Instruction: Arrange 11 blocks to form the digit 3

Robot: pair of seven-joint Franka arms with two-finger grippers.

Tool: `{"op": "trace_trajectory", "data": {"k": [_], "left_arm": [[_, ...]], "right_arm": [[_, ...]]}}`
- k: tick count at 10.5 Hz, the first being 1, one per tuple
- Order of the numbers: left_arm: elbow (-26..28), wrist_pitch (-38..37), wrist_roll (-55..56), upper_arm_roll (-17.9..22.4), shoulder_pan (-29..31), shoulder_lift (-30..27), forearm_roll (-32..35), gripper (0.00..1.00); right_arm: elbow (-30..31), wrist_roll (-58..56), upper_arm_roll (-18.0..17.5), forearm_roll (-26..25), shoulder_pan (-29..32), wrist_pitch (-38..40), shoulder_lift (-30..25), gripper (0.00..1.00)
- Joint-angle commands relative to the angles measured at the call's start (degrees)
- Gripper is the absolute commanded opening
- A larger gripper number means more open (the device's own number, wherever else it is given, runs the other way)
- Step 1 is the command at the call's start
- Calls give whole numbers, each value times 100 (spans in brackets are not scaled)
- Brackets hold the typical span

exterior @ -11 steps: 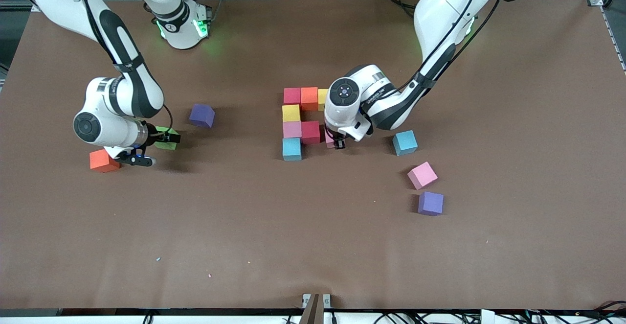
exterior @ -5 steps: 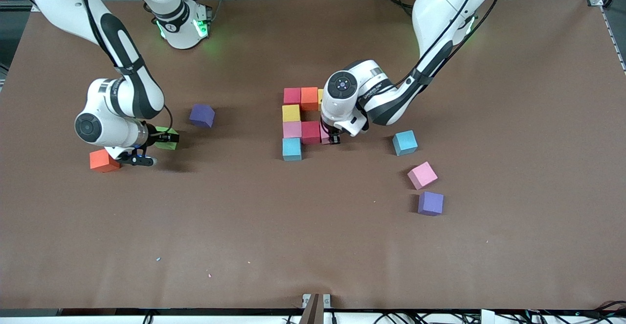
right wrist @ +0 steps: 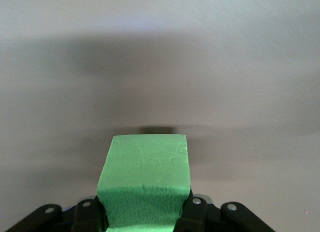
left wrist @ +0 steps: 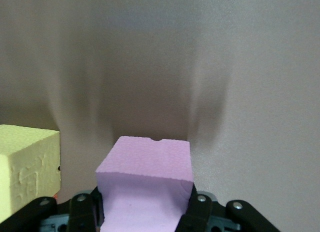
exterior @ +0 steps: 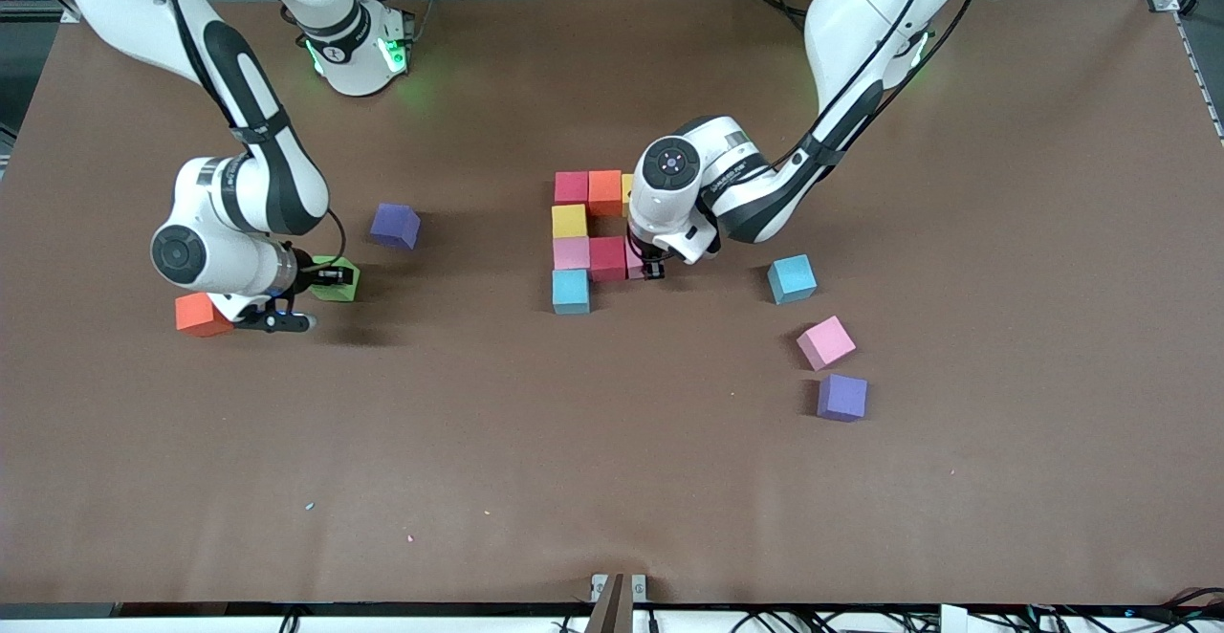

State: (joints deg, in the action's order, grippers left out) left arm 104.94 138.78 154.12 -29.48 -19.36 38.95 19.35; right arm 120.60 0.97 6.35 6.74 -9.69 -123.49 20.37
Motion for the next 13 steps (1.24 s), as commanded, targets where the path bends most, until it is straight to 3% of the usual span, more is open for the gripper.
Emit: {"op": "trace_trajectory", "data": {"k": [1, 8, 11, 13], "left_arm": [[141, 140, 83, -32, 55, -63, 201, 0], [132, 289, 92, -32, 29, -45, 201, 0], [132, 290, 92, -32, 20, -19, 201, 0], [89, 290, 83, -15, 29, 34, 201, 38]], "right_arm": [[-1271, 35, 6, 90, -103, 1244, 379, 12], [-3690, 869, 6, 82, -955, 2179, 1574, 9], [-4604, 1413, 6, 64, -1429, 2119, 2189, 9], [-5158, 1973, -20, 107, -1710, 2066, 2602, 8]]}}
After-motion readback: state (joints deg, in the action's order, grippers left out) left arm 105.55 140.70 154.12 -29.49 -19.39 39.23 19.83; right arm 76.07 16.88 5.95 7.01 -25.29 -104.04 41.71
